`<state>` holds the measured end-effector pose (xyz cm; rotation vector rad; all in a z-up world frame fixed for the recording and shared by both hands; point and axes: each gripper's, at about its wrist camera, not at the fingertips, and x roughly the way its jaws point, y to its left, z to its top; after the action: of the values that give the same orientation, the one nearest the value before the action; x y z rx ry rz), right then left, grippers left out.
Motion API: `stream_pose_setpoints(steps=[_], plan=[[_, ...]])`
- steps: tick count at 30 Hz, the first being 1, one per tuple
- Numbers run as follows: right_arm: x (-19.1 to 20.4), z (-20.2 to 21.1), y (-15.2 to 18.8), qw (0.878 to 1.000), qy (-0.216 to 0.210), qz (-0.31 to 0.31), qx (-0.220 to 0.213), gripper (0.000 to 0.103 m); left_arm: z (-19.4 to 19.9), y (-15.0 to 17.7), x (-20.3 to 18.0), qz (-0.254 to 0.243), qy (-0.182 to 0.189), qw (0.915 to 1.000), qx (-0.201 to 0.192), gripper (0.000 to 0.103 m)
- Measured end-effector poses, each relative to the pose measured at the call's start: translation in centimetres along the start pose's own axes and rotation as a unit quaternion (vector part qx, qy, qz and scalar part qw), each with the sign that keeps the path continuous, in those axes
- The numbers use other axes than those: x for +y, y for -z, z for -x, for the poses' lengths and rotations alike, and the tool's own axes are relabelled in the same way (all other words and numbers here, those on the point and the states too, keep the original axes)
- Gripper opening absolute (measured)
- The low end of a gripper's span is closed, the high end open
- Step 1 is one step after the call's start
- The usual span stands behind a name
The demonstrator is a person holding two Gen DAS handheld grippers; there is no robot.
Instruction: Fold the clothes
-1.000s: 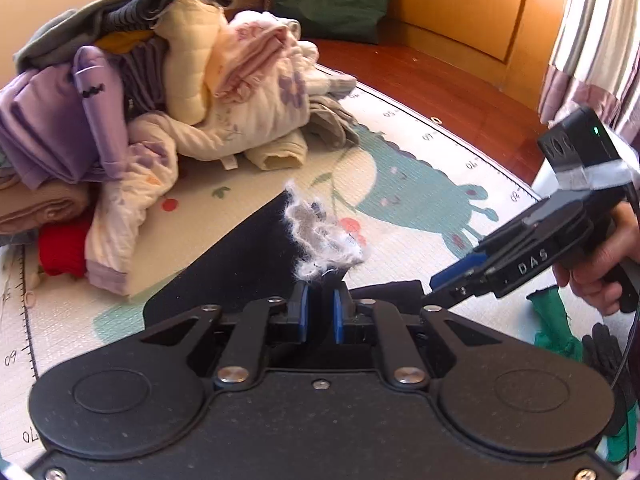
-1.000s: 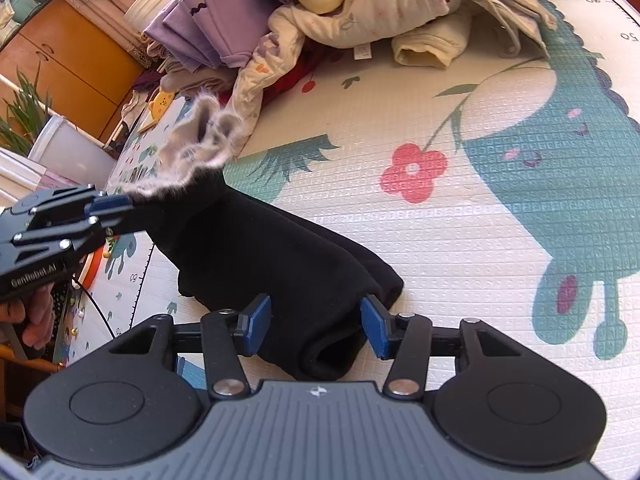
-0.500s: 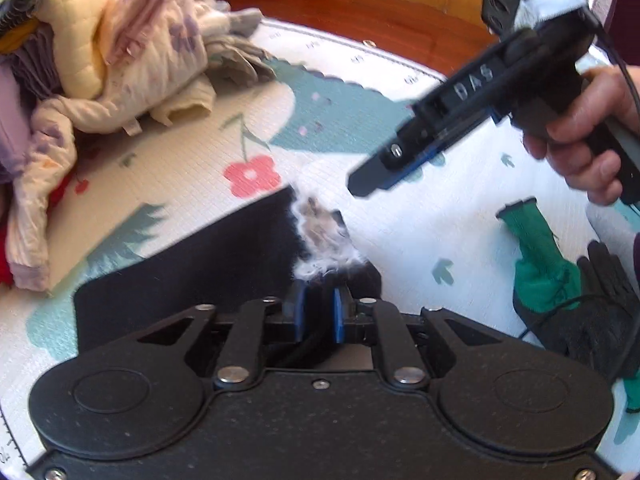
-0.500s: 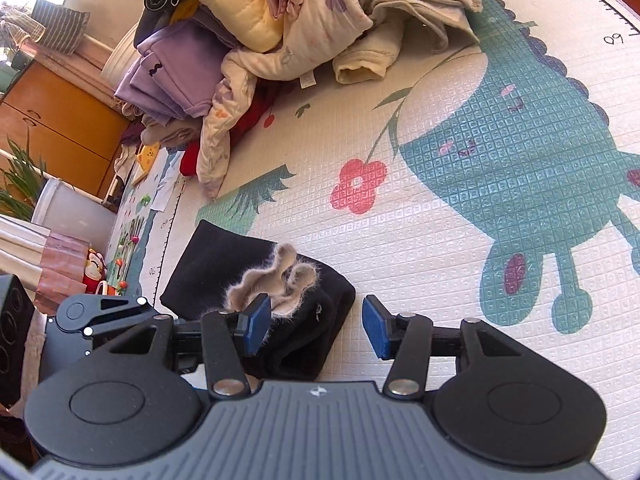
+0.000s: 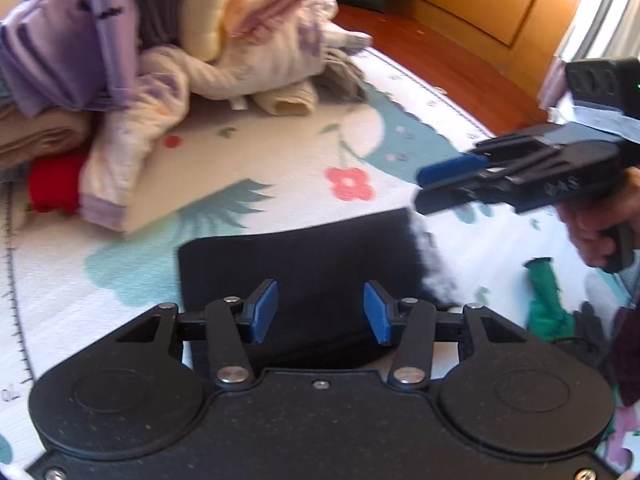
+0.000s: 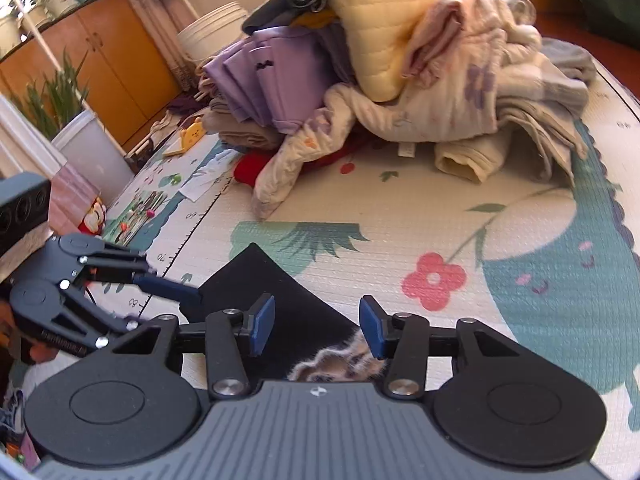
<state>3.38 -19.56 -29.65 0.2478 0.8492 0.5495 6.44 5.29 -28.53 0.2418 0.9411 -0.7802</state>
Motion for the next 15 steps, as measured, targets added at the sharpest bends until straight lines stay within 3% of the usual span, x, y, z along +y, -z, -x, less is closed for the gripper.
stream_pose_setpoints(steps=[2, 4, 6, 8, 10, 15], plan=[[1.9, -1.1, 0.0, 0.999, -0.008, 0.040, 0.011, 0.048, -0.5, 0.1, 1.1, 0.001, -0.032, 0.9995, -0.005, 0.033], [3.4, -2.4, 0.4, 0.996, -0.006, 0.079, 0.034, 0.048, -1.8, 0.4, 1.6, -0.002, -0.034, 0.9994, -0.002, 0.019], [4.0, -4.1, 1.5, 0.990, 0.021, 0.114, 0.081, 0.047, -3.4, 0.8, 1.7, -0.014, -0.026, 0.9995, 0.006, 0.018], [2.8, -5.7, 3.2, 0.981, 0.060, 0.120, 0.142, 0.044, -6.0, 2.0, 1.5, -0.031, -0.028, 0.9977, 0.053, 0.019], [1.2, -4.9, 4.0, 0.987, 0.043, 0.098, 0.122, 0.043, -6.4, 2.9, 0.8, -0.063, -0.040, 0.9971, 0.010, 0.019], [2.0, -4.5, 3.5, 0.985, 0.047, 0.118, 0.115, 0.043, -5.8, 1.9, 1.3, -0.072, -0.031, 0.9963, 0.034, 0.020]])
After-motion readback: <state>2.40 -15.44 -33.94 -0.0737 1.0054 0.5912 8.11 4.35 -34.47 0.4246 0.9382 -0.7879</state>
